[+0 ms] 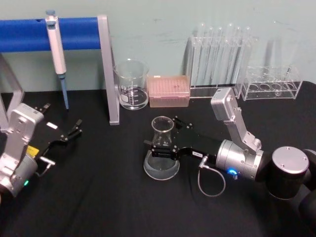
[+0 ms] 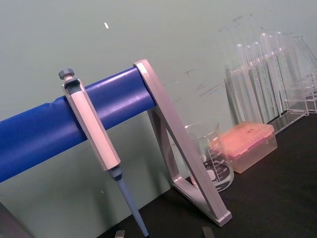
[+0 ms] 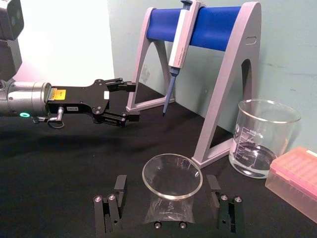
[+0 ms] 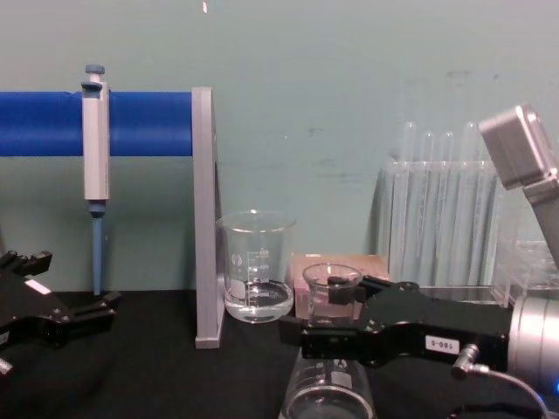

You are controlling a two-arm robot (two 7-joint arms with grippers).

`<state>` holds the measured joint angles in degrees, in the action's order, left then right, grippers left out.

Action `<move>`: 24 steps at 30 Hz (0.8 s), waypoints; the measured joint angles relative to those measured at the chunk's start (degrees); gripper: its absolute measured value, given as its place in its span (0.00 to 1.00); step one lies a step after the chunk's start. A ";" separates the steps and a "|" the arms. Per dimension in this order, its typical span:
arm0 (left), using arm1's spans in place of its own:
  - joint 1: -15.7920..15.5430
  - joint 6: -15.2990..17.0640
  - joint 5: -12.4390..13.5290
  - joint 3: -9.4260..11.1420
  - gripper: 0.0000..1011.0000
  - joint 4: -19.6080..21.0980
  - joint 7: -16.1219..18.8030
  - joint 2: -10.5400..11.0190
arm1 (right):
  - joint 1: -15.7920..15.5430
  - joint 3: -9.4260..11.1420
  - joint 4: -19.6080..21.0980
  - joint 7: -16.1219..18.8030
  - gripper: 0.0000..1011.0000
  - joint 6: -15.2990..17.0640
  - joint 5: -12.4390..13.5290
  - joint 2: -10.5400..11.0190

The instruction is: Grasp the erlenmeyer flask with one hand, shake it three times, then place it back.

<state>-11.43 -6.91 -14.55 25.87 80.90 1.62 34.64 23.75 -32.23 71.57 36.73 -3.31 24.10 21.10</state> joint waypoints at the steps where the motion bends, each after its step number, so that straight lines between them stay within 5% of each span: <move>1: 0.00 0.00 0.00 0.00 0.99 0.00 0.00 0.00 | 0.00 0.00 0.00 0.00 0.99 0.00 0.00 0.00; 10: 0.00 0.00 0.00 0.00 0.99 0.00 0.00 0.00 | 0.00 0.01 0.00 0.00 0.99 0.00 0.09 0.03; 24: 0.00 0.00 0.00 0.00 0.99 0.00 0.00 0.00 | -0.01 0.07 0.02 0.03 0.60 0.01 0.22 0.03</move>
<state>-11.43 -6.91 -14.55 25.86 80.90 1.62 34.65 23.74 -32.16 71.58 36.76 -3.30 24.33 21.13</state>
